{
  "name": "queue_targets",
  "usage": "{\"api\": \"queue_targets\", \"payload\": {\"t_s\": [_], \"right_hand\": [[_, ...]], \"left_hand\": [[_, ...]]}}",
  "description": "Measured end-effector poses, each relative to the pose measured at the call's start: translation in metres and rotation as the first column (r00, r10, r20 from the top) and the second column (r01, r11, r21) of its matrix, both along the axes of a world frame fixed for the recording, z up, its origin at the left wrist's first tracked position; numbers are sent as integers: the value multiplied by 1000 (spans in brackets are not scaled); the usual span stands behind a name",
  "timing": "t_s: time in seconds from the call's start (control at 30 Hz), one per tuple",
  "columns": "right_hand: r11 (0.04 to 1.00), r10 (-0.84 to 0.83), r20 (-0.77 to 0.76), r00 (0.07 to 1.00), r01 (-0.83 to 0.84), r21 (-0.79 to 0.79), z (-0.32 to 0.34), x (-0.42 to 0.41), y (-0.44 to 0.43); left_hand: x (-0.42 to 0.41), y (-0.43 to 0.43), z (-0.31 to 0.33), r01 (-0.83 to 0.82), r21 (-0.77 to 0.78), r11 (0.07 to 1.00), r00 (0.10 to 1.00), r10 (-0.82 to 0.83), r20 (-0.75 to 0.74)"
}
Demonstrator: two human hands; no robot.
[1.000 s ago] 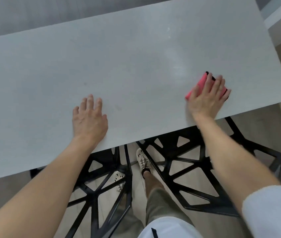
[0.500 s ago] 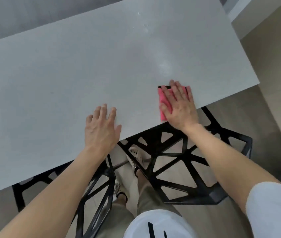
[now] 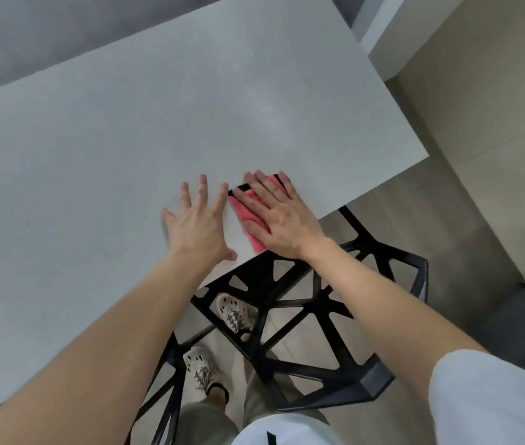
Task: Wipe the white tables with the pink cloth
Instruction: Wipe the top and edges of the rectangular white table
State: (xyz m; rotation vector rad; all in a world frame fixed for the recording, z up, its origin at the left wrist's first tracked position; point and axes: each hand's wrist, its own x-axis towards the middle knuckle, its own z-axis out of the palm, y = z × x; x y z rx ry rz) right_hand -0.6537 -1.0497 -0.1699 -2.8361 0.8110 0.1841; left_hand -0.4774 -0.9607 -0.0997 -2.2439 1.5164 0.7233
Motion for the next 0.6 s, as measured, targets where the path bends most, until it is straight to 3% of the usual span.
{"api": "queue_targets", "payload": {"t_s": [0.07, 0.13, 0.23, 0.37, 0.43, 0.5, 0.6], "right_hand": [[998, 56, -44, 997, -57, -13, 0, -33, -38], [991, -130, -57, 990, 129, -25, 5, -63, -91], [879, -474, -33, 880, 470, -77, 5, -83, -150], [735, -667, 35, 744, 665, -133, -6, -46, -143], [823, -553, 49, 832, 555, -125, -6, -23, -115], [954, -283, 40, 958, 285, -95, -5, -9, -88], [997, 49, -23, 999, -50, -59, -4, -28, -73]], "left_hand": [[-11, -13, 0, 33, -13, 999, 999, -33, 10], [-24, -23, -4, 56, -7, 998, 998, -56, 0], [-39, -29, -13, 55, 10, 998, 998, -55, -12], [-39, -27, -18, 62, 2, 998, 998, -62, 11], [-39, -28, -17, 64, 2, 998, 998, -64, 17], [-41, -30, -17, 56, -1, 998, 998, -56, 15], [-42, -30, -17, 53, 11, 999, 998, -53, 25]]}}
